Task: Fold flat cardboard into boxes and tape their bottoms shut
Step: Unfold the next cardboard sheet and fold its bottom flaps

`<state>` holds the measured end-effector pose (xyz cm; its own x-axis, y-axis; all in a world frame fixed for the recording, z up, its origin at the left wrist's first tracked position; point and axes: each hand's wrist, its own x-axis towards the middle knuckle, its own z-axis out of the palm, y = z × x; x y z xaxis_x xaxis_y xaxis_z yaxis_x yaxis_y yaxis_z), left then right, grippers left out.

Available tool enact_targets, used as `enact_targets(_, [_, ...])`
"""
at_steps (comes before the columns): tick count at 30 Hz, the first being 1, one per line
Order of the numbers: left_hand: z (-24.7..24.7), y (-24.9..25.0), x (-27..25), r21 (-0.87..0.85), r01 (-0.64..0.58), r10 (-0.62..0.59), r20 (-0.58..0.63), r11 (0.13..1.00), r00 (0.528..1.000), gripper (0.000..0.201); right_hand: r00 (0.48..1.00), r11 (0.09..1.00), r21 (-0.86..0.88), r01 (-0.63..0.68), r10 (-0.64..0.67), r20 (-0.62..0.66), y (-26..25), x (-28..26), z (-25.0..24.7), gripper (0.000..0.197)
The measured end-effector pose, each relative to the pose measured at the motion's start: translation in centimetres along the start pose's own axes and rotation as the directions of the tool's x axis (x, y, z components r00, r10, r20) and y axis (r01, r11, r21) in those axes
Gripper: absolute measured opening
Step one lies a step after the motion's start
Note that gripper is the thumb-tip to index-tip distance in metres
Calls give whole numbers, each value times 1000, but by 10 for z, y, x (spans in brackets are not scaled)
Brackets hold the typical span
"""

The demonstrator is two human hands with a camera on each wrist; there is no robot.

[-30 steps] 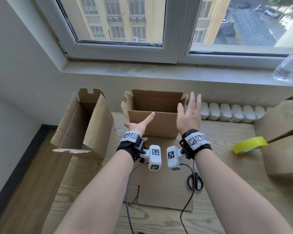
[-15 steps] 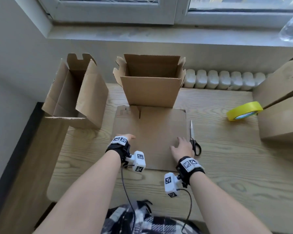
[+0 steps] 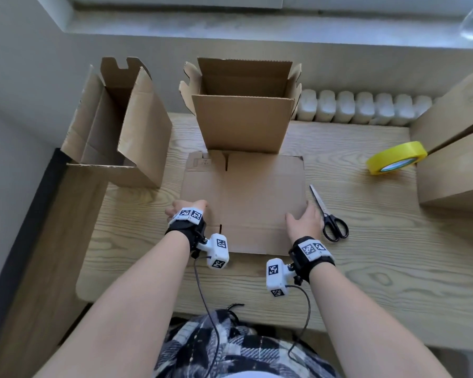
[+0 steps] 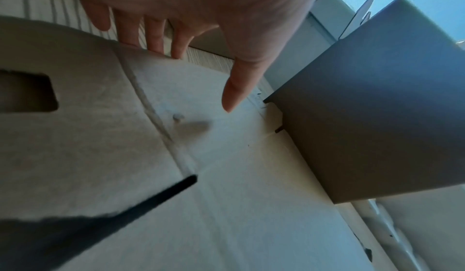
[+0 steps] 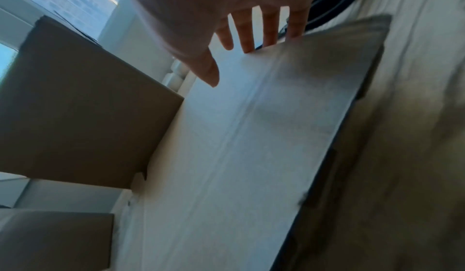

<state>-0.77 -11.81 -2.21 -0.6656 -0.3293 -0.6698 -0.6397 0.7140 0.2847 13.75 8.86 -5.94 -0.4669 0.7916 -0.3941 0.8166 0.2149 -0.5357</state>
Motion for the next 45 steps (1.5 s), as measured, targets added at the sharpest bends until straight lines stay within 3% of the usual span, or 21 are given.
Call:
enact_targets(4, [-10,10,-6,-14,-20,21,17,1000,1000,93,1000,986,166,15,-10,-28,-20,2,-30,35])
enact_targets(7, [-34,25,-38,-15,-92,93,108,996,990,59,1000,984,175,-20,24,-18,-42,5,-62,17])
enact_targets(9, [-49,37,-52,-12,-156,156,160,988,975,54,1000,984,176,-17,17,2,-53,8,-88,9])
enact_targets(12, [-64,52,-60,-3,-225,222,156,974,962,96,998,958,287,16,-33,55,-62,14,-124,19])
enact_targets(13, [-68,57,-61,-32,-247,249,145,969,958,99,996,930,367,19,-47,69,-66,16,-136,21])
enact_targets(16, [-81,73,-86,-93,-317,325,88,944,942,84,996,788,615,-45,-12,89,-77,15,-165,44])
enact_targets(19, [-86,83,-109,-159,-402,412,34,902,910,60,999,759,651,17,19,-48,-78,8,-179,54])
enact_targets(22, [-83,91,-126,-230,-454,465,-6,861,885,75,988,694,716,78,40,-146,-76,-4,-187,56])
enact_targets(25, [-77,94,-141,-218,-501,514,7,838,858,66,987,803,577,149,-87,-133,-74,-13,-188,51])
enact_targets(29, [-67,92,-146,-162,-553,555,-41,817,831,42,975,862,455,223,-191,-117,-74,-22,-183,77])
enact_targets(33, [-61,93,-145,-95,-594,581,-139,799,802,26,958,905,321,280,-246,-145,-78,-28,-177,82])
enact_targets(41, [-65,103,-149,36,-619,600,-297,785,743,32,954,817,493,298,-272,-126,-95,-19,-175,42])
enact_targets(45, [-60,98,-144,61,-574,559,-335,816,759,27,949,798,514,315,-277,-151,-87,-18,-160,40])
